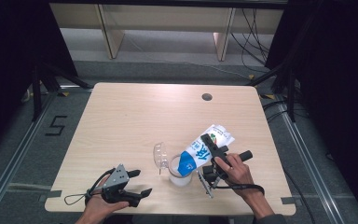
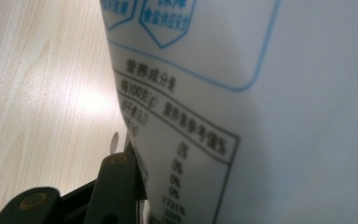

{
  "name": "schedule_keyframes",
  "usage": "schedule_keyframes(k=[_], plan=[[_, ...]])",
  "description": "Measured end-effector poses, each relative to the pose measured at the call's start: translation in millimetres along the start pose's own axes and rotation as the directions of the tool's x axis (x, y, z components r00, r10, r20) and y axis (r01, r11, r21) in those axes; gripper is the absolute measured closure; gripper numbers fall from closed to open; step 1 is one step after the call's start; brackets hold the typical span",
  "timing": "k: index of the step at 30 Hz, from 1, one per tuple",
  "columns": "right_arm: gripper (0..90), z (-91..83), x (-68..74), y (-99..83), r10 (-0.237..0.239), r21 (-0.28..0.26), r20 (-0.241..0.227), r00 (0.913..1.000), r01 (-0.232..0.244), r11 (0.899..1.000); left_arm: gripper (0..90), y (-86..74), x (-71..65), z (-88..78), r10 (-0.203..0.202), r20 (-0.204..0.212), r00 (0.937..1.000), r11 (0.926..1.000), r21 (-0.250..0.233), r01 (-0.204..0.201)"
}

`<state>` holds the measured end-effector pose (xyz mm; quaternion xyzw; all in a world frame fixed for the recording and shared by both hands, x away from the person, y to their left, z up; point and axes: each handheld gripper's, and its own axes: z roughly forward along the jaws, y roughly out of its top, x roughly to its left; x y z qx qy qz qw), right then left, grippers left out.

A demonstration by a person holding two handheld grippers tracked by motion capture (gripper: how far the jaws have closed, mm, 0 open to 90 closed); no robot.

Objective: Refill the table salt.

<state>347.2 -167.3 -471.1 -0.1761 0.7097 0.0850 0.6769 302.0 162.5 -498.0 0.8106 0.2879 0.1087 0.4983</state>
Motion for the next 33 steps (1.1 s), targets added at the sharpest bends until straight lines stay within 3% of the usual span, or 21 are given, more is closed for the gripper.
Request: schedule_keyframes(k=[1, 3, 7, 21, 23, 24, 28, 29, 30, 31, 33], plan=[[57.1, 1.1, -1.2, 0.3, -0.018, -0.020, 0.012, 0.9998, 0.018, 1.000, 19.8, 0.0, 0.0, 0.0, 0.003, -0.001, 1.0000, 1.0000, -0.001, -0.003], [57.3, 0.8, 1.1, 0.5, 0.007, -0.016, 0.008, 0.9999, -0.007, 1.000, 19.8, 0.1, 0.2, 0.1, 0.004, 0.000, 1.0000, 1.0000, 0.000, -0.004], [57.4, 1.6, -0.1, 0.8, -0.008, -0.031, 0.023, 0.9997, 0.009, 0.999, 19.8, 0.1, 0.2, -0.2, 0.000, 0.002, 1.0000, 1.0000, 0.002, 0.000], [57.6, 1.5, -0.8, 0.7, -0.023, -0.029, 0.030, 0.9993, 0.024, 0.999, 19.8, 0.1, 0.1, -0.2, -0.001, 0.002, 1.0000, 1.0000, 0.001, 0.001], [58.0, 1.1, -3.7, 1.2, -0.056, -0.033, 0.040, 0.9977, 0.057, 0.998, 19.9, 0.2, 0.3, -0.3, 0.004, 0.003, 1.0000, 1.0000, 0.003, -0.004], [58.2, 1.3, -1.0, 0.6, -0.026, -0.029, 0.031, 0.9992, 0.027, 0.999, 19.9, 0.1, 0.1, -0.1, 0.002, 0.001, 1.0000, 1.0000, 0.000, -0.002], [58.4, 1.1, -0.7, 0.6, -0.030, -0.026, 0.028, 0.9992, 0.031, 0.999, 19.8, 0.2, 0.2, -0.2, 0.002, 0.002, 1.0000, 1.0000, 0.002, -0.002], [58.5, 0.9, -3.7, 1.5, -0.068, -0.034, 0.040, 0.9969, 0.069, 0.997, 19.8, 0.2, 0.2, -0.2, 0.001, 0.002, 1.0000, 1.0000, 0.002, -0.001], [58.5, 0.9, -3.7, 1.5, -0.068, -0.034, 0.040, 0.9969, 0.069, 0.997, 19.8, 0.2, 0.2, -0.2, 0.001, 0.002, 1.0000, 1.0000, 0.003, -0.001], [58.6, 1.4, -0.5, 1.0, -0.032, -0.034, 0.041, 0.9987, 0.033, 0.999, 19.8, 0.2, 0.2, -0.2, 0.003, 0.003, 1.0000, 1.0000, 0.002, -0.003], [59.0, 0.3, -1.6, 1.3, -0.034, -0.020, 0.028, 0.9990, 0.035, 0.999, 19.9, 0.2, 0.2, -0.2, 0.003, 0.003, 1.0000, 1.0000, 0.002, -0.003]])
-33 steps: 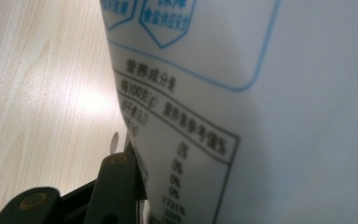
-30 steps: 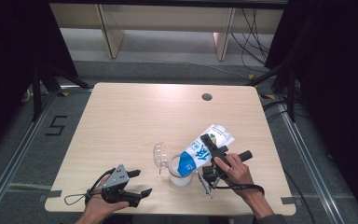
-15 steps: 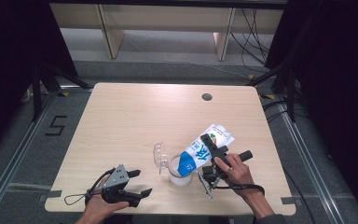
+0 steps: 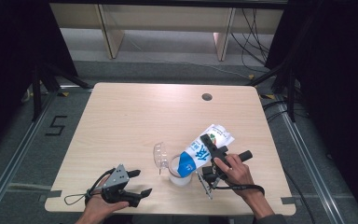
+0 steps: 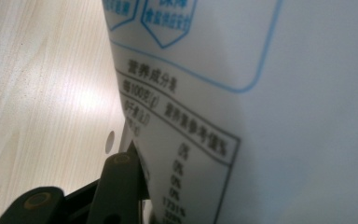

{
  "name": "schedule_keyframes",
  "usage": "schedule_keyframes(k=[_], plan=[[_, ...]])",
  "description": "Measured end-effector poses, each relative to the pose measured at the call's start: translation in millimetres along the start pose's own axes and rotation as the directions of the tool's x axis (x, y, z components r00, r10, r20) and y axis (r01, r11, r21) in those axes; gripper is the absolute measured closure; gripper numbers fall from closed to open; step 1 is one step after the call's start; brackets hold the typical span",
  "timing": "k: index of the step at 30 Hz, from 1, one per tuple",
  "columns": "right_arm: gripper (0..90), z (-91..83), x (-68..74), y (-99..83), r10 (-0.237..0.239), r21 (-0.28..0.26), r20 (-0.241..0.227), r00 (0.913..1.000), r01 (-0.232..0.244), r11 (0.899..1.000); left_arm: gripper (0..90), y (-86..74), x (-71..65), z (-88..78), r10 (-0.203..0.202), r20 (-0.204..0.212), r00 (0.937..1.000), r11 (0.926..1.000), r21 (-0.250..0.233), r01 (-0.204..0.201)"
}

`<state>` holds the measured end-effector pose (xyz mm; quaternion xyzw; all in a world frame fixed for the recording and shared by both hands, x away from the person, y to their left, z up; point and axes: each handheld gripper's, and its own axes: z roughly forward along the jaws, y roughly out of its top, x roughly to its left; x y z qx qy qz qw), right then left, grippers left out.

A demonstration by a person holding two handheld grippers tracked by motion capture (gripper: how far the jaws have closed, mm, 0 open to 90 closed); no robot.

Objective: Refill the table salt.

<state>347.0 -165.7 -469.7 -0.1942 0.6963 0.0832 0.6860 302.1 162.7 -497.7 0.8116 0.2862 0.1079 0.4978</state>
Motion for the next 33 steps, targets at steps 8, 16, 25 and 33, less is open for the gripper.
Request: schedule_keyframes(k=[8, 16, 25, 33], plan=[[59.8, 0.6, -2.0, -0.1, -0.028, -0.011, 0.010, 0.9996, 0.028, 1.000, 19.8, 0.0, -0.1, 0.0, -0.003, 0.000, 1.0000, 1.0000, 0.001, 0.003], [60.7, 0.7, -1.9, 0.0, -0.032, -0.011, 0.002, 0.9995, 0.032, 0.999, 19.8, -0.1, 0.0, 0.3, 0.001, -0.002, 1.0000, 1.0000, -0.002, -0.001], [61.3, 0.5, -2.4, -0.3, -0.028, -0.013, 0.008, 0.9996, 0.028, 1.000, 19.8, -0.1, 0.0, 0.5, 0.001, -0.002, 1.0000, 1.0000, -0.002, -0.001], [61.8, 0.0, -2.8, 0.0, -0.030, -0.008, 0.007, 0.9995, 0.031, 1.000, 19.8, -0.1, -0.1, 0.2, 0.001, -0.002, 1.0000, 1.0000, -0.002, -0.001]])
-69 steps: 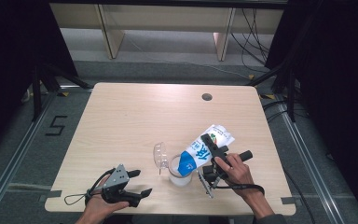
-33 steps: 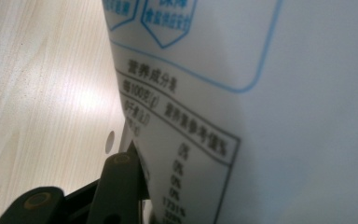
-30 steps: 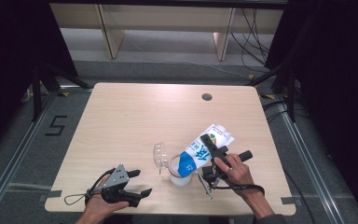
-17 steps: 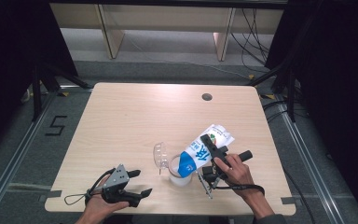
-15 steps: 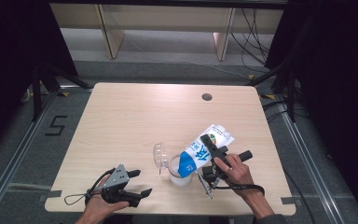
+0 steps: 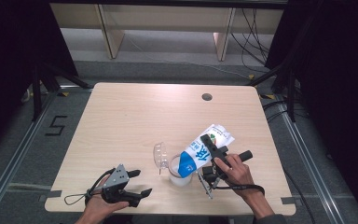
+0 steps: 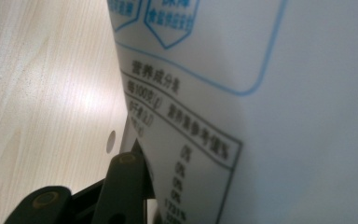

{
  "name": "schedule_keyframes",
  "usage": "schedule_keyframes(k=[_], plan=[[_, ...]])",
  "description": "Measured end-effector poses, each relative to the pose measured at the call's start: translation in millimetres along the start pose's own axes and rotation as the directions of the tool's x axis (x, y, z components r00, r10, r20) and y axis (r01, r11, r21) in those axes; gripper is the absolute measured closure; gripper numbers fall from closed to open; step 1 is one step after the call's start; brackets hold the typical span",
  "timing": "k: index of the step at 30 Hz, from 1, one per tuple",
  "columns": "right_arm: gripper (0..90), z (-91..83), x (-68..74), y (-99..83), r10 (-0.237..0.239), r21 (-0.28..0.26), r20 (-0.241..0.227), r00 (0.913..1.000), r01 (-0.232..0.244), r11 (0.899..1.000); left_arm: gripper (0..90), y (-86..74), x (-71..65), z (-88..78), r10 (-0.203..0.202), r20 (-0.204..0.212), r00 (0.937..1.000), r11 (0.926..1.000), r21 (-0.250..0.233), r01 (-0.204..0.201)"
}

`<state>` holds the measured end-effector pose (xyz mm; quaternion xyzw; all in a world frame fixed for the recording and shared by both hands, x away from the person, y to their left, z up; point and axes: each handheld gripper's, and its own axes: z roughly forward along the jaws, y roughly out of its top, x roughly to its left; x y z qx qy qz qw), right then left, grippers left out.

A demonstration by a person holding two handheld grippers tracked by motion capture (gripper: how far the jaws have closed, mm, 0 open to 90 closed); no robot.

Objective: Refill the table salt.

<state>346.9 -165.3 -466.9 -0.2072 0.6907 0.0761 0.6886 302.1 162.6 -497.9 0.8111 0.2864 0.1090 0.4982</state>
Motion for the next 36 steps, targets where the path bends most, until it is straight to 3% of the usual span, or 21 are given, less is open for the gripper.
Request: schedule_keyframes(k=[6, 11, 29, 36], plan=[[61.9, 0.4, 0.4, 0.0, -0.007, -0.004, 0.004, 1.0000, 0.007, 1.000, 19.8, 0.1, 0.2, -0.2, 0.000, 0.002, 1.0000, 1.0000, 0.003, 0.000], [62.0, 0.3, 2.7, -0.1, 0.030, 0.001, -0.006, 0.9995, -0.030, 1.000, 19.8, 0.0, -0.1, 0.1, 0.000, -0.002, 1.0000, 1.0000, -0.001, 0.000], [62.3, -0.7, 1.6, 0.4, 0.012, 0.015, -0.016, 0.9998, -0.011, 1.000, 19.8, 0.0, -0.1, 0.0, 0.001, -0.002, 1.0000, 1.0000, -0.001, -0.001], [62.5, -0.7, 3.0, 0.4, 0.026, 0.015, -0.009, 0.9996, -0.026, 1.000, 19.8, 0.0, -0.1, 0.0, 0.001, -0.001, 1.0000, 1.0000, 0.000, -0.001]])
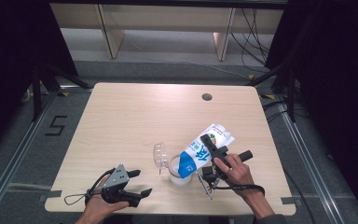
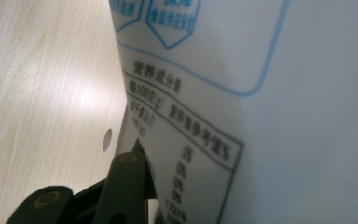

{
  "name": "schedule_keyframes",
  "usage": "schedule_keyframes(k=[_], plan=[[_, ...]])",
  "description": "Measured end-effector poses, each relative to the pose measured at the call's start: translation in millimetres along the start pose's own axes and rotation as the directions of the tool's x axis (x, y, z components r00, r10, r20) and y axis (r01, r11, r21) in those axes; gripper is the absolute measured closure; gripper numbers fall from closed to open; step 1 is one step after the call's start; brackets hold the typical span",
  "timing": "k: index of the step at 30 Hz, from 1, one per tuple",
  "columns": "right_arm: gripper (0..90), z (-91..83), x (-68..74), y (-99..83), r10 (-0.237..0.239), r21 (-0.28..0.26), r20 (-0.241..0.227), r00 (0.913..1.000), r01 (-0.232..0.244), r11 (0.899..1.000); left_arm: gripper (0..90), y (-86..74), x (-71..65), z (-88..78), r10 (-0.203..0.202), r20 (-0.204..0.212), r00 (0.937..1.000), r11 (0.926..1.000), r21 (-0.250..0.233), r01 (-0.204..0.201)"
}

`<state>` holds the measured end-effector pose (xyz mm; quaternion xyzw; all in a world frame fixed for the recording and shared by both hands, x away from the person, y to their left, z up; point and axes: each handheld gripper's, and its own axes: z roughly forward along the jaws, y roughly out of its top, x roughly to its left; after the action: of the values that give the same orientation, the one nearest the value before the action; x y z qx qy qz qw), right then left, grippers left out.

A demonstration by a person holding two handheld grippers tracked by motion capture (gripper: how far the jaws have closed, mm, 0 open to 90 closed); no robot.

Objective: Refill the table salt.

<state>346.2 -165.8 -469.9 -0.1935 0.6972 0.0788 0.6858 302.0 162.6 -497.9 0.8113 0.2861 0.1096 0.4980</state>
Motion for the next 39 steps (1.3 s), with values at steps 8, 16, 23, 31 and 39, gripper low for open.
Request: schedule_keyframes(k=[8, 16, 23, 31, 39], plan=[[62.6, 0.0, 0.3, -0.1, -0.007, 0.003, -0.001, 1.0000, 0.007, 1.000, 19.8, 0.2, 0.1, -0.2, 0.000, 0.003, 1.0000, 1.0000, 0.003, 0.000], [62.9, 0.0, 0.1, 0.0, -0.016, 0.006, -0.005, 0.9999, 0.016, 1.000, 19.8, 0.1, 0.1, 0.0, 0.000, 0.001, 1.0000, 1.0000, 0.001, 0.000], [63.6, -0.3, -0.3, 0.2, -0.026, 0.010, -0.006, 0.9996, 0.026, 1.000, 19.8, 0.0, 0.1, 0.2, 0.002, 0.000, 1.0000, 1.0000, 0.002, -0.002], [63.7, 0.1, -0.9, 0.4, -0.034, -0.001, 0.008, 0.9994, 0.034, 0.999, 19.8, 0.0, 0.1, 0.2, 0.002, 0.000, 1.0000, 1.0000, 0.001, -0.002], [64.0, 0.4, -0.7, 0.4, -0.047, -0.006, 0.018, 0.9987, 0.047, 0.999, 19.8, 0.0, 0.1, 0.1, 0.000, 0.000, 1.0000, 1.0000, 0.000, 0.000]])
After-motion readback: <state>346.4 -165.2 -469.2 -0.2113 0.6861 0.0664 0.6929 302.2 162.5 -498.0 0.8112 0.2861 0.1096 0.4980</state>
